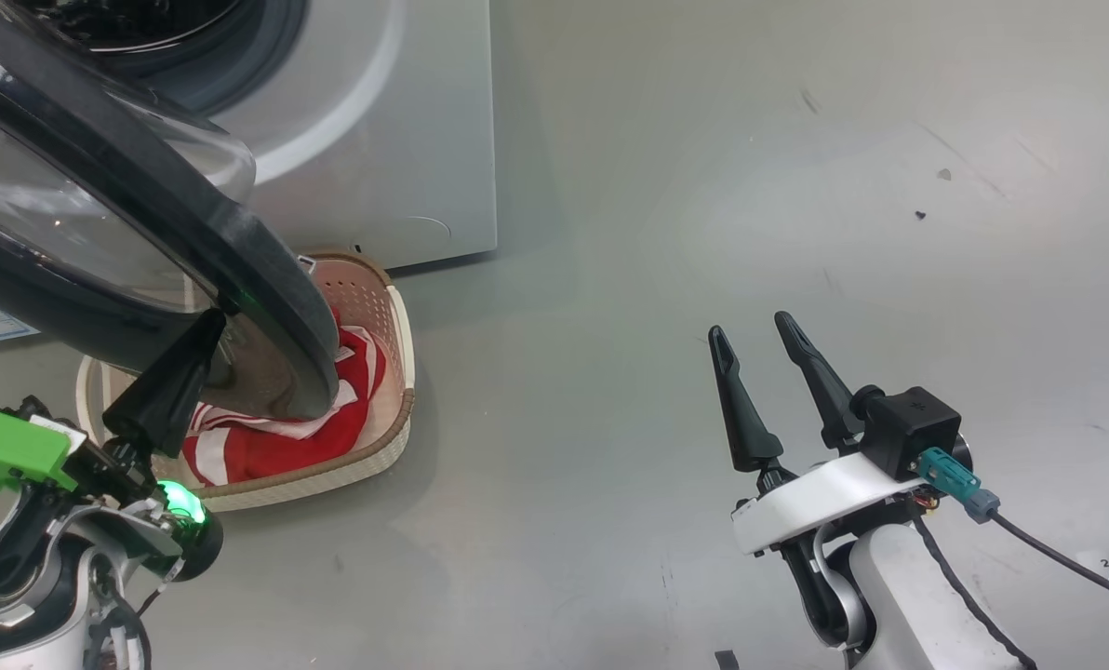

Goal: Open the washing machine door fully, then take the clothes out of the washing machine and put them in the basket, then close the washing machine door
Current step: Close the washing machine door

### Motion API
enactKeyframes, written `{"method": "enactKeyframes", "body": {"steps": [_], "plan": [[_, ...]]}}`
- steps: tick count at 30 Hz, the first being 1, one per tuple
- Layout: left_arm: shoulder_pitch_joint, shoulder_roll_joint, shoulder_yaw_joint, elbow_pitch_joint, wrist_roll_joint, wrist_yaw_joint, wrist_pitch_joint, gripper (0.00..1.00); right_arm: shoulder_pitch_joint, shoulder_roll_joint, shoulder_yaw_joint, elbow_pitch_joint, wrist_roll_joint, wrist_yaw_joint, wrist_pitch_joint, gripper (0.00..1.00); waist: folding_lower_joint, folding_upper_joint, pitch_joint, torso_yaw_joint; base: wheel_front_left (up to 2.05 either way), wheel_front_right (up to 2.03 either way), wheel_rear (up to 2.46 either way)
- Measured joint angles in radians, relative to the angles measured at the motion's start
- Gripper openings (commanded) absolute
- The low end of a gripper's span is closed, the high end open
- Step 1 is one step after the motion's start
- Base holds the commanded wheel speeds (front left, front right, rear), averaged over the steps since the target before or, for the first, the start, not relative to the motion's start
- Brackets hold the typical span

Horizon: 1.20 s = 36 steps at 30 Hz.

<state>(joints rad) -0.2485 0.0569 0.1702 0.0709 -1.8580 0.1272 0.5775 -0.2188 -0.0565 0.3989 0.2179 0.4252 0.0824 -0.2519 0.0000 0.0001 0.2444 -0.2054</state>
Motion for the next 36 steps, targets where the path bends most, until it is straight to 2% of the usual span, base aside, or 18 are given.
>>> {"method": "enactKeyframes", "body": {"steps": [14, 36], "plan": [[-0.059, -0.002, 0.018, 0.046, 0.003, 0.000, -0.069, 0.00, -0.003, 0.000, 0.005, -0.015, 0.013, -0.010, 0.000, 1.00, 0.0000, 0.0000, 0.042, -0.078, 0.00, 0.00, 0.00], [-0.163, -0.004, 0.020, 0.079, 0.010, 0.000, -0.140, 0.00, -0.003, 0.001, -0.005, -0.039, 0.022, -0.024, 0.000, 1.00, 0.0000, 0.0000, 0.079, -0.133, 0.00, 0.00, 0.00]]}}
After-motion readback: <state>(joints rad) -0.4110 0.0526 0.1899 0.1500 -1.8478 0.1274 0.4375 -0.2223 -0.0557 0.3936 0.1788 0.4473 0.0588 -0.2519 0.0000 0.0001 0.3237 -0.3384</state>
